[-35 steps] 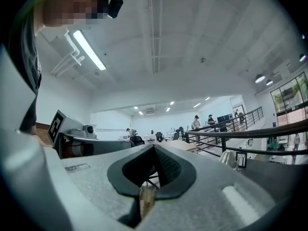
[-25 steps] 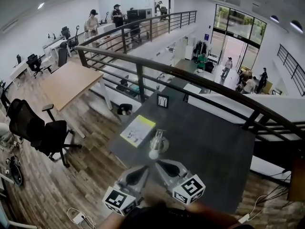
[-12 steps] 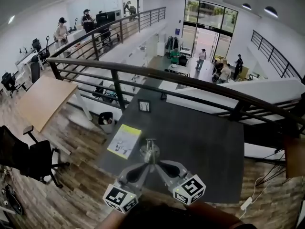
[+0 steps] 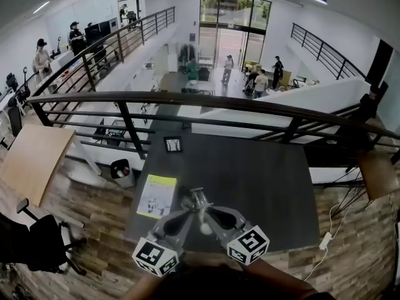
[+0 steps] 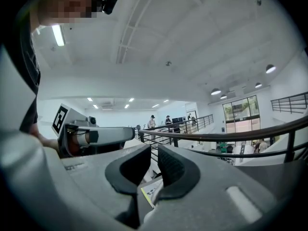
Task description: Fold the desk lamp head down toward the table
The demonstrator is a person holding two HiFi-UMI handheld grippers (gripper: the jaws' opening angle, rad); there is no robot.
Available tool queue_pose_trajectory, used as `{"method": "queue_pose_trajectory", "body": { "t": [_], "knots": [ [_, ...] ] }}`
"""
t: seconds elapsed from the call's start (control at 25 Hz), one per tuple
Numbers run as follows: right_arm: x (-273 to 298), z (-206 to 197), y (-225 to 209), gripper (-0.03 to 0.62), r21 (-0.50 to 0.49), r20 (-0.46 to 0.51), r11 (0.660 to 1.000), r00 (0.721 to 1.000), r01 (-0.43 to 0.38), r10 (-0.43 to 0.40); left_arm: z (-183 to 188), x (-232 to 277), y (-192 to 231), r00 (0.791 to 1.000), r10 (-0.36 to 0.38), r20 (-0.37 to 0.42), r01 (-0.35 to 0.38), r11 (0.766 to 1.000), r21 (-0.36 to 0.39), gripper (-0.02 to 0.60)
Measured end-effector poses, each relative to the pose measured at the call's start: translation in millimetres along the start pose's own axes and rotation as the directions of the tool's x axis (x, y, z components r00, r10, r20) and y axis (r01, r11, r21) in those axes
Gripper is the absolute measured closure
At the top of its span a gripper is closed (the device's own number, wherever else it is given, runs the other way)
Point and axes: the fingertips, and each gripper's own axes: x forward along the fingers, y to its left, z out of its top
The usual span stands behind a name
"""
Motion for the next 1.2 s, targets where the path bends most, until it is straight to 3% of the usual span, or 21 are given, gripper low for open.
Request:
{"method": "queue_pose_trajectory", "body": {
  "t": [0.36,0.64,0.92,1.2],
  "knots": [
    [0.9,-12.6,-3.1,0.482,0.024,-0.048,0.974,0.974,0.223,-0.222,-1.8,-19.2,5.6,0.981,-0.191,-0.038,0.190,0.982,-0.017,0.580],
    [-7.3,-39.4,-22.0,0.436,0.026,-0.139,0.919,0.911,0.395,-0.388,-13.5,-28.6,18.4,0.969,-0.236,-0.067,0.232,0.971,-0.063,0.580],
    [0.7,-65.1,-26.9,0.388,0.022,-0.222,0.907,0.887,0.420,-0.406,-21.4,-31.1,19.8,0.964,-0.250,-0.090,0.244,0.967,-0.074,0.580],
    [13.4,-71.9,-29.3,0.364,0.021,-0.262,0.913,0.884,0.407,-0.388,-27.7,-35.1,24.5,0.964,-0.243,-0.105,0.233,0.967,-0.102,0.580]
  ]
}}
